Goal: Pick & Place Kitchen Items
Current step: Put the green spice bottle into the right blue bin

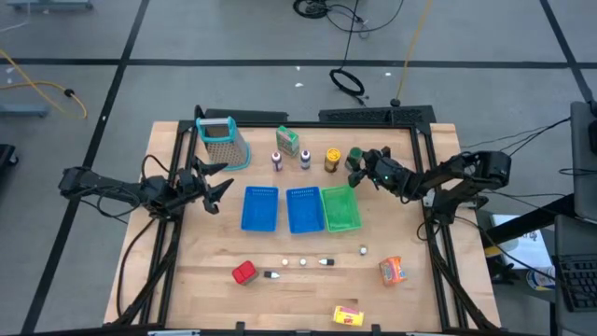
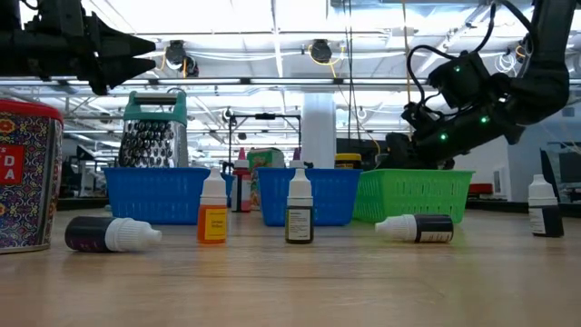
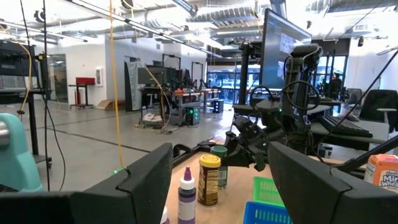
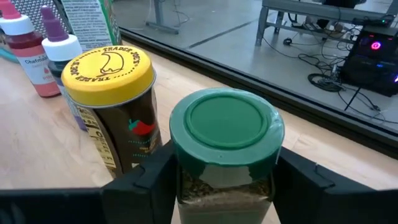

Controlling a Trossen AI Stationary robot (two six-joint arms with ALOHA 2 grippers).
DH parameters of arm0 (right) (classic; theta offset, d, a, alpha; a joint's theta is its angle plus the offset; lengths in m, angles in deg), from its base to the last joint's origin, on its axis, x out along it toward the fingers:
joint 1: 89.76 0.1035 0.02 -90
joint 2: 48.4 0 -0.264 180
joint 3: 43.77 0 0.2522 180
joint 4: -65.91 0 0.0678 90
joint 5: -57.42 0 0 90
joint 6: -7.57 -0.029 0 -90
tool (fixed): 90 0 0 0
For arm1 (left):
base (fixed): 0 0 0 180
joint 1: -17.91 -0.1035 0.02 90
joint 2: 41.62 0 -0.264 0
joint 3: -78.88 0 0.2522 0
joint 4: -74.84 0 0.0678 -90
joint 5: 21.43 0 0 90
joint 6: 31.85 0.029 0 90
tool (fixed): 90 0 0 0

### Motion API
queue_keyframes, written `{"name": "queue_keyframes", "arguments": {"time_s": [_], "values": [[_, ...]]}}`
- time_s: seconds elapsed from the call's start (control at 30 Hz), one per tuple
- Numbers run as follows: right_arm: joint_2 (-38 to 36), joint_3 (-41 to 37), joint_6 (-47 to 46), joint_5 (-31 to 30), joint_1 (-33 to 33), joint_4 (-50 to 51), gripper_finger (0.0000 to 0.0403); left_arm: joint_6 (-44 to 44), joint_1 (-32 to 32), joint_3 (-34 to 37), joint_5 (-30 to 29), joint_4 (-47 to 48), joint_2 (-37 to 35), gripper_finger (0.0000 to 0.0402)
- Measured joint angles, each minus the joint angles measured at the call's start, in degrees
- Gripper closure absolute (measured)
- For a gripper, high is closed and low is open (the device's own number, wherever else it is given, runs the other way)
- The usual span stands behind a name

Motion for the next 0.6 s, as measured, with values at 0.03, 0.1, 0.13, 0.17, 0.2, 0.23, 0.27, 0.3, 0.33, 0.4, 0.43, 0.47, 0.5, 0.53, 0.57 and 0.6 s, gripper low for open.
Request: {"name": "queue_keyframes", "arguments": {"time_s": [0.03, 0.1, 0.13, 0.17, 0.2, 0.23, 0.27, 0.3, 0.33, 0.4, 0.43, 0.47, 0.5, 0.53, 0.57, 0.6], "values": [[-0.54, -0.04, 0.16, 0.00, 0.00, 0.13, 0.0211, 0.00, 0.00, 0.00, -0.01, 0.00, 0.00, 0.0135], [-2.38, -0.05, 0.98, 0.01, 0.00, 0.12, 0.0211, 0.00, 0.00, 0.00, -0.02, 0.00, 0.00, 0.0135], [-3.64, -0.05, 1.53, 0.00, 0.00, 0.12, 0.0211, 0.00, 0.00, 0.01, -0.01, 0.00, 0.00, 0.0135], [-5.04, -0.05, 1.99, 0.00, 0.00, 0.20, 0.0211, 0.00, 0.00, 0.01, -0.01, 0.00, -0.01, 0.0135], [-6.65, -0.05, 2.28, 0.01, 0.00, 0.65, 0.0211, 0.00, 0.00, -0.01, -0.02, 0.00, 0.00, 0.0135], [-8.07, -0.05, 2.40, 0.04, 0.00, 1.21, 0.0211, 0.00, 0.00, -0.01, -0.01, 0.00, 0.00, 0.0135], [-9.80, -0.05, 2.42, 0.25, 0.00, 2.08, 0.0211, 0.00, 0.00, 0.01, -0.02, 0.00, -0.01, 0.0135], [-11.40, -0.05, 2.43, 0.34, 0.04, 3.13, 0.0211, 0.00, 0.00, 0.00, -0.02, 0.00, 0.01, 0.0135], [-13.06, -0.05, 2.65, 0.96, 0.11, 4.26, 0.0211, -0.02, 0.00, 0.00, -0.02, 0.00, 0.00, 0.0135], [-16.70, -0.05, 2.79, 2.04, 0.14, 7.06, 0.0211, -0.02, 0.01, -0.01, -0.04, 0.00, -0.01, 0.0135], [-18.55, -0.05, 2.66, 3.13, 0.15, 8.56, 0.0211, -0.02, 0.00, 0.01, -0.05, 0.00, -0.01, 0.0135], [-20.28, -0.05, 2.13, 4.14, 0.15, 9.77, 0.0211, -0.02, 0.02, 0.00, -0.18, 0.00, 0.01, 0.0135], [-21.96, -0.05, 1.35, 5.61, 0.15, 10.90, 0.0211, -0.02, 0.01, 0.01, -0.38, 0.02, 0.01, 0.0135], [-23.52, -0.05, 0.40, 7.43, 0.18, 11.96, 0.0211, -0.02, 0.02, 0.01, -0.66, 0.02, 0.01, 0.0135], [-24.83, -0.05, -0.31, 9.01, 0.33, 12.69, 0.0211, -0.02, 0.00, 0.00, -1.15, 0.02, -0.01, 0.0135], [-26.02, -0.03, -0.69, 10.41, 0.72, 13.50, 0.0211, 0.00, 0.02, 0.01, -1.56, 0.04, 0.01, 0.0135]]}}
